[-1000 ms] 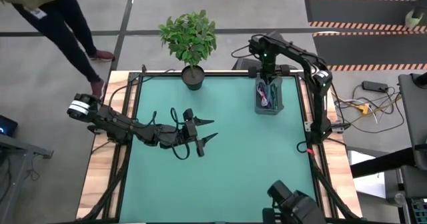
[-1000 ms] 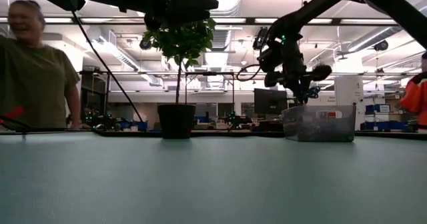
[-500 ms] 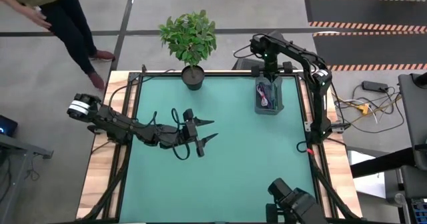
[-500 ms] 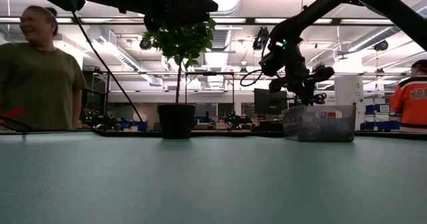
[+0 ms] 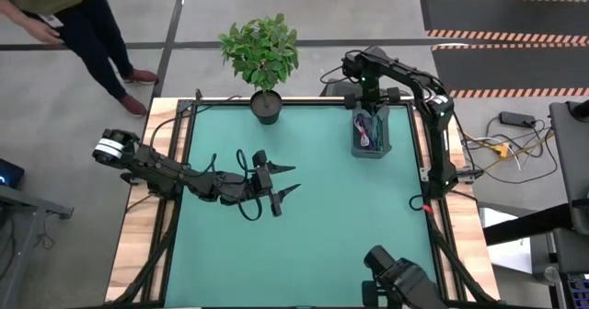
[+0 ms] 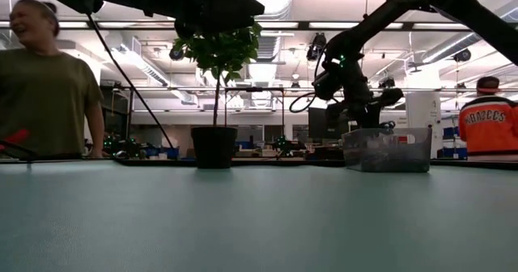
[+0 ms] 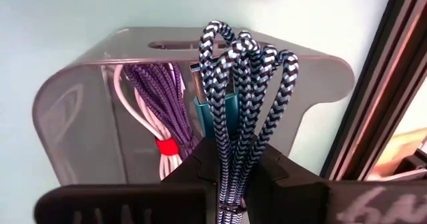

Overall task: Pick and place USB-C Cables
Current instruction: Put the blue charger cable into the black bin

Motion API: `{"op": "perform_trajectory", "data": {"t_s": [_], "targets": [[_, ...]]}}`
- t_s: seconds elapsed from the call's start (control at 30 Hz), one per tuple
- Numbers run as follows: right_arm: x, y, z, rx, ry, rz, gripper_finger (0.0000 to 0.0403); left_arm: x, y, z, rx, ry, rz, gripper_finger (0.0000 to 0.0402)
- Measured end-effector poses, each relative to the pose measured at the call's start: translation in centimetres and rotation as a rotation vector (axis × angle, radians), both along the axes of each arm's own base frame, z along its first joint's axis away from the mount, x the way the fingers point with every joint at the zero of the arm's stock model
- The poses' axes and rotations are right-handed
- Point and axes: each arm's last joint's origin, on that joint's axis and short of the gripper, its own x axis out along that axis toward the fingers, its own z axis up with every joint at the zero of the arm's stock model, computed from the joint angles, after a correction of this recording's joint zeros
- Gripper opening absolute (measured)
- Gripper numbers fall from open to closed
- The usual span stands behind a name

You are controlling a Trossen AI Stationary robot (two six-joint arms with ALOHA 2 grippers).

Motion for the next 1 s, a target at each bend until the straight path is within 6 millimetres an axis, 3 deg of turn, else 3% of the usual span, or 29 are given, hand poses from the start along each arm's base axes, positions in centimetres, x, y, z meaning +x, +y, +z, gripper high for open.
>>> {"op": "perform_trajectory", "data": {"t_s": [1.0], "targets": [[1.5,2.0,-3.4,0.019,0.042,0.01,0.0029,0.0,0.0,0.0,0.0,0.001,0.0,0.0222]]}}
